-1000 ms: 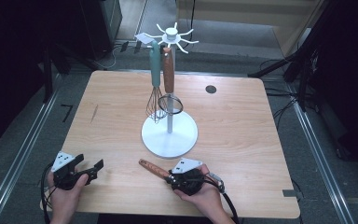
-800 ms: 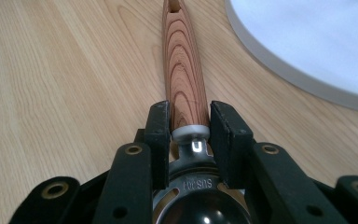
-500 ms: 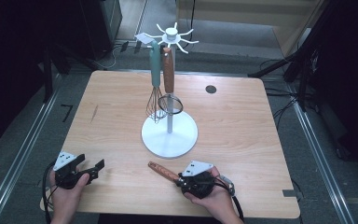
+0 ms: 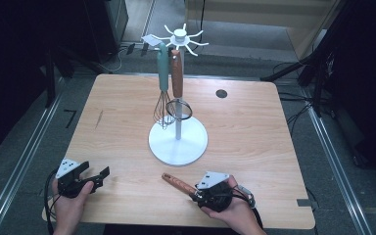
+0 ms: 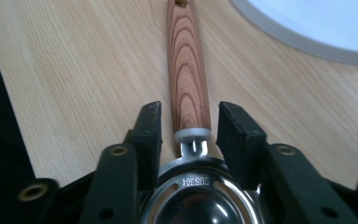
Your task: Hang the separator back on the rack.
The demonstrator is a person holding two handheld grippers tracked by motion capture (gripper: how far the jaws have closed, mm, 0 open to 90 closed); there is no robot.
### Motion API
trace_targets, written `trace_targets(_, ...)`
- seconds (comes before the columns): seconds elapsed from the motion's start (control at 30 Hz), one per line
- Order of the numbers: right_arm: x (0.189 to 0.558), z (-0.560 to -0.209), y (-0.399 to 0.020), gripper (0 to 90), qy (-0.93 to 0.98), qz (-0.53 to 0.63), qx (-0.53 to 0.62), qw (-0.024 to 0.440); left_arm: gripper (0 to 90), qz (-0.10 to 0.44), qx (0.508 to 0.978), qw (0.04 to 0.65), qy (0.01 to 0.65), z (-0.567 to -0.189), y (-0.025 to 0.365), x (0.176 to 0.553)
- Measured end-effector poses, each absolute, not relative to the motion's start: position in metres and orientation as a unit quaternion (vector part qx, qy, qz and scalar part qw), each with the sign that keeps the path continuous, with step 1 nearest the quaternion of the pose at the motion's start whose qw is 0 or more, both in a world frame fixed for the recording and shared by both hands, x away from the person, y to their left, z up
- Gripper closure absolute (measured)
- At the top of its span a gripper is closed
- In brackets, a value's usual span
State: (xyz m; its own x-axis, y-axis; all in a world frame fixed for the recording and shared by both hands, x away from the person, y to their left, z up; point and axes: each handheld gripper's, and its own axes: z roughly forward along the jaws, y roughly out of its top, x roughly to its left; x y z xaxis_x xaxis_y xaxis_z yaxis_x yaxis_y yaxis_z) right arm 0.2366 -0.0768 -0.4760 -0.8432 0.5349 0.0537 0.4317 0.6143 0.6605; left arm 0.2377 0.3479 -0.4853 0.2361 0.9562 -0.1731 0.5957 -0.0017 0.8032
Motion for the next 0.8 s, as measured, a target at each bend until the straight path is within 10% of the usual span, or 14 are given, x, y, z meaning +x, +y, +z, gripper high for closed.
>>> trace_targets(0.43, 0.248, -0.454, -0.053, 35.1, 0.935, 0.272, 0.215, 0.071, 14.6, 0.223, 0.671, 0.406, 0.579, -0.485, 0.347, 0.238)
trace_targets(0.8, 0.269, -0.449, -0.029, 53.8, 0.951, 0.201, 0.233, 0.046, 14.5, 0.222, 0.674, 0.405, 0.576, -0.485, 0.347, 0.238)
